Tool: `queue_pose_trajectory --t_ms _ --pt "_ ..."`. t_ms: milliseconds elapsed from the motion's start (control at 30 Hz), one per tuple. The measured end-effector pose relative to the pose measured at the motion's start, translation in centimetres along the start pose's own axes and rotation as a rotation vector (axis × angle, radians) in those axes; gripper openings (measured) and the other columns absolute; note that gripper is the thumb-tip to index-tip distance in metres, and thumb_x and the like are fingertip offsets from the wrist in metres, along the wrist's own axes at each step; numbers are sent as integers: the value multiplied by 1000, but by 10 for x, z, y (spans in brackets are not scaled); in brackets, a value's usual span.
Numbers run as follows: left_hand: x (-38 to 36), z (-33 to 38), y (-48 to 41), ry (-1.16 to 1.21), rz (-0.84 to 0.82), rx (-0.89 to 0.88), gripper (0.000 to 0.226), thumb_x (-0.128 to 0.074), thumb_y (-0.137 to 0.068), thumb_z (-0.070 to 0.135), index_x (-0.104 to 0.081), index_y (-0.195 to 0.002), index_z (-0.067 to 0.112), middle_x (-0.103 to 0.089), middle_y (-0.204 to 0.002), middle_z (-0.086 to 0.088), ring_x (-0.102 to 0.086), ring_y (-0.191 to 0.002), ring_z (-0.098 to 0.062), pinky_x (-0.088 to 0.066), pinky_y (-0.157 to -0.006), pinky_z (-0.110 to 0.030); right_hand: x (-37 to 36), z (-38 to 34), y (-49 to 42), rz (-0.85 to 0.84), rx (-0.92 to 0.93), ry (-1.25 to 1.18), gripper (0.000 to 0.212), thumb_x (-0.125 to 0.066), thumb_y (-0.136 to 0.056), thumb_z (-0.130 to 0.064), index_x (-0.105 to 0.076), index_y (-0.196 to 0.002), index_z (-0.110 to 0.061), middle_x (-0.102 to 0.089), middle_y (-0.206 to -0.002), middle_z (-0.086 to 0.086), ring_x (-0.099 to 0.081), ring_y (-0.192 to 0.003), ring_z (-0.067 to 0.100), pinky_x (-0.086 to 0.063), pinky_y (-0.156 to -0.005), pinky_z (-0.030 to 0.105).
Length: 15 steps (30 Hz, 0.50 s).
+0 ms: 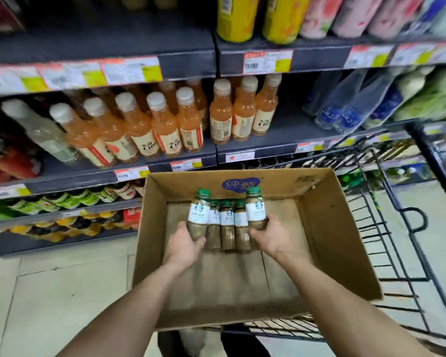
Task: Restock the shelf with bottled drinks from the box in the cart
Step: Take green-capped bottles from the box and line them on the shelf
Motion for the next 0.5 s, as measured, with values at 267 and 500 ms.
queue_pose_trajectory --t_ms 267,500 --pt "102 33 42 167 177 -242 54 -76 -80 36 -51 -124 16 -65 -121 -7 -61 -110 -29 -49 -89 -34 17 -99 76 189 235 -112 48 -76 -69 -48 -48 -102 -27 -68 -95 -6 -68 -96 25 -51 -75 33" --pt "186 26 77 242 321 -401 56 -78 -78 39 -51 -124 23 -63 -117 4 -59 -110 -20 -37 -80 -24 21 -168 138 274 389 -202 55 -74 -66 -58 -44 -107 -36 -66 -98 -13 -63 -91 14 -53 -76 36"
Point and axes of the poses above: each hand's wrist, its own y-axis away from the middle knuckle, its own x-axis out of the back of the hand, z = x × y, the point moved 5 cm from there along -y, towards the middle knuckle
